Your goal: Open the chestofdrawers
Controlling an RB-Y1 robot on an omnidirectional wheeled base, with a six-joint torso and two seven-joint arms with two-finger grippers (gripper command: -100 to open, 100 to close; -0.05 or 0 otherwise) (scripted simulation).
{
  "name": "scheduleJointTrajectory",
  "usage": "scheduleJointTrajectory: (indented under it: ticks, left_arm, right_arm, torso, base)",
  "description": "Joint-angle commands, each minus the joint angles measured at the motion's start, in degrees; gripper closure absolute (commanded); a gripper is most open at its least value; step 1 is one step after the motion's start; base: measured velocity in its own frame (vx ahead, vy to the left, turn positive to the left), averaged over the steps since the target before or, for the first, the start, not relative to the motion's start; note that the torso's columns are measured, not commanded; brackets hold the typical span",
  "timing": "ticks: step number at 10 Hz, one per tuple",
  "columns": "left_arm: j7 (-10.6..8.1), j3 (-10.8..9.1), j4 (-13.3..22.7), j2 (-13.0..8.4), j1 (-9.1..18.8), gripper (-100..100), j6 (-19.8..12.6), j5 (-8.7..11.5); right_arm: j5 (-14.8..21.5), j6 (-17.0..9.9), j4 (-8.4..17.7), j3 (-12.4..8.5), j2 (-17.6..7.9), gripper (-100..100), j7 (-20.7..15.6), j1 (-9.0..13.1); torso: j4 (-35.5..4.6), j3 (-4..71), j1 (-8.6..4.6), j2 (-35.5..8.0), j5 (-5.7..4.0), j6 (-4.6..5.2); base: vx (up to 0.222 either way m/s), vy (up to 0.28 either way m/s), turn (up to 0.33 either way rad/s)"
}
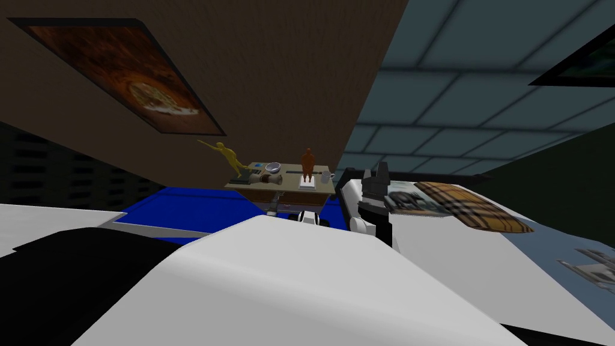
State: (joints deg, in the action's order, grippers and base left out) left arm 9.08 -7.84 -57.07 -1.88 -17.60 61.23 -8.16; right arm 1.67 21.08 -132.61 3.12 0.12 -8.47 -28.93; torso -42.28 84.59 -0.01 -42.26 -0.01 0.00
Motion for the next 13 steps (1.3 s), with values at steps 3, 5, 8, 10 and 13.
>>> scheduleJointTrajectory:
  ticks: [3, 5, 8, 10, 13]
  left_arm:
    - [0.51, 0.17, 1.1, 0.6, -0.6, 100, 1.6, -0.2]
    - [0.36, 0.22, 1.2, 0.7, -0.7, 100, 1.4, -0.2]
    - [-1.08, 0.29, -2.6, -0.3, -1.9, 100, -0.8, -0.4]
    - [-1.21, 0.54, -3.0, -0.2, -2.5, 100, -1.6, -0.5]
    - [1.99, 1.35, 2.0, -1.3, 3.4, 100, -2.8, 4.2]
  right_arm:
    - [0.0, 0.0, 0.0, 0.0, 0.0, 0, 0.0, 0.0]
    - [0.0, 0.0, 0.0, 0.0, 0.0, 0, 0.0, 0.0]
    - [0.0, 0.0, 0.0, 0.0, 0.0, 0, 0.0, 0.0]
    - [0.0, 0.0, 0.0, 0.0, 0.0, 0, 0.0, 0.0]
    - [0.0, 0.0, 0.0, 0.0, 0.0, 0, 0.0, 0.0]
  torso:
    - [0.0, 0.0, 0.11, -0.1, 0.04, 0.01]
    - [-0.1, -0.1, -0.06, -0.2, -0.09, -0.03]
    - [-0.2, -0.3, -0.10, -0.6, -0.14, -0.13]
    - [-0.4, -0.2, -0.19, -0.4, -0.32, -0.09]
    - [-0.1, -0.1, -0.08, -0.2, -0.05, 0.07]
  base:
    - [-0.005, 0.008, -0.001]
    - [-0.011, 0.018, 0.000]
    - [-0.150, -0.039, 0.013]
    - [-0.129, -0.035, 0.017]
    - [-0.172, -0.003, -0.083]
